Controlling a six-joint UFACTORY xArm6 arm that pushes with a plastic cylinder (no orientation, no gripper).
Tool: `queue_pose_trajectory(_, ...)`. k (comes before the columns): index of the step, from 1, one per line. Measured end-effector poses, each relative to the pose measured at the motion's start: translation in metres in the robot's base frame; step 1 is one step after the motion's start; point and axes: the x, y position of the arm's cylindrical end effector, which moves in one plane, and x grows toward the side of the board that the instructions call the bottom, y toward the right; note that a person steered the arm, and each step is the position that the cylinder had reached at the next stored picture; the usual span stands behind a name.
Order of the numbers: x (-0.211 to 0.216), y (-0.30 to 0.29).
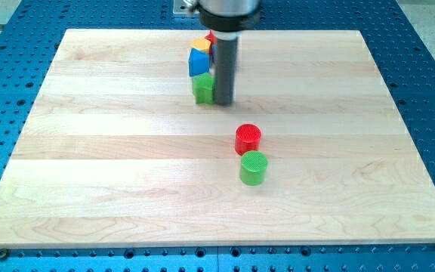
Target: Move the green circle slightly up
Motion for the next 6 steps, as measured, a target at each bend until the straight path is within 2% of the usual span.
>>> queue_pose_trajectory(1,-0.015,0.004)
queue_pose_trajectory(2,0.011,0.101)
queue_pose_trajectory(3,0.101,0.161)
queue_pose_trajectory(4,0.182,0.134)
queue_pose_trajectory(5,0.185,0.063)
queue_pose_trajectory(6,0.178,0.041)
